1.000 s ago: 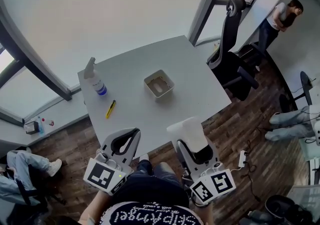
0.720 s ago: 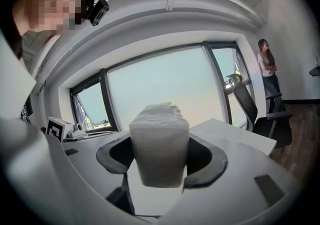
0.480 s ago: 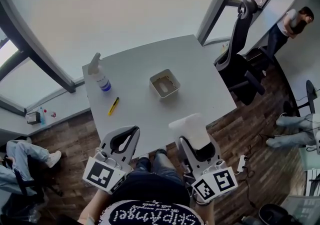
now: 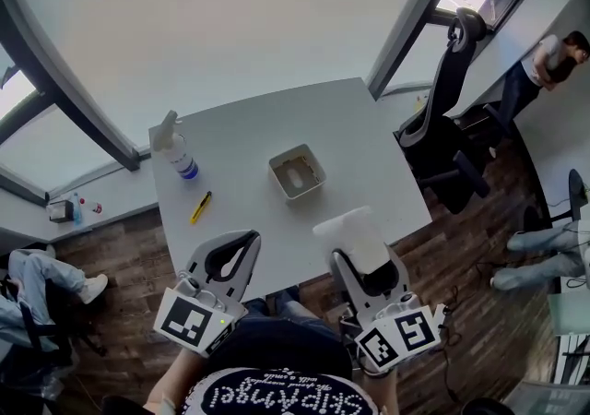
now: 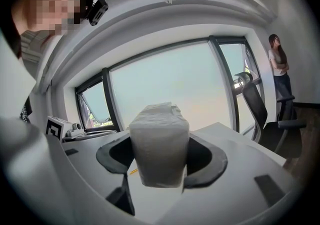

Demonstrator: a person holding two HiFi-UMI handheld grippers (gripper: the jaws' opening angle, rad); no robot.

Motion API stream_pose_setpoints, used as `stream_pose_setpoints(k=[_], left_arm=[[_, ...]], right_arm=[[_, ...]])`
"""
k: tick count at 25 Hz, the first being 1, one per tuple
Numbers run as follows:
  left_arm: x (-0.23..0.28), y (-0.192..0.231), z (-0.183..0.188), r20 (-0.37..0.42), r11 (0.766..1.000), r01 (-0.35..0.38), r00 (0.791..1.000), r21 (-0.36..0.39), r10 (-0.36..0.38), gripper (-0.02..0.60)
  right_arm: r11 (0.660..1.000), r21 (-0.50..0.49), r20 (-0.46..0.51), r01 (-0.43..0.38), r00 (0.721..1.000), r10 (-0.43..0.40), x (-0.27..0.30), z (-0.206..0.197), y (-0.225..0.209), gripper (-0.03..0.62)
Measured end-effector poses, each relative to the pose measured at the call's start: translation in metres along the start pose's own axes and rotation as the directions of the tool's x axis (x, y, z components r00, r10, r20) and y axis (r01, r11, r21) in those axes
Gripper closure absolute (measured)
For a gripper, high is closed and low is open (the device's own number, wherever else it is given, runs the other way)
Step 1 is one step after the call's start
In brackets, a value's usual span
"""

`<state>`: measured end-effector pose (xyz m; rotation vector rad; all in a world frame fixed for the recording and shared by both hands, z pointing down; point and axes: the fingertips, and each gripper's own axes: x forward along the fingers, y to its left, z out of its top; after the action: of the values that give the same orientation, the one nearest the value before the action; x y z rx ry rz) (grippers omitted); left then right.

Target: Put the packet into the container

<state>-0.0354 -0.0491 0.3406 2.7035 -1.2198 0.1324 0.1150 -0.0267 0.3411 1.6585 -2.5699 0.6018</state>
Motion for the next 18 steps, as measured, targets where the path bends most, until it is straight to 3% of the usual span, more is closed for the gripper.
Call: stream_pose_setpoints(k=[18], left_arm=[[0.029,-0.007,0.004,0.034,0.997,-0.081,0.996,-0.01,0.081,0.574]], right_arm=[[0.995,0.021,-0.014,-0.101,0.995,0.102,0.021,0.012,-0.035,0.319]])
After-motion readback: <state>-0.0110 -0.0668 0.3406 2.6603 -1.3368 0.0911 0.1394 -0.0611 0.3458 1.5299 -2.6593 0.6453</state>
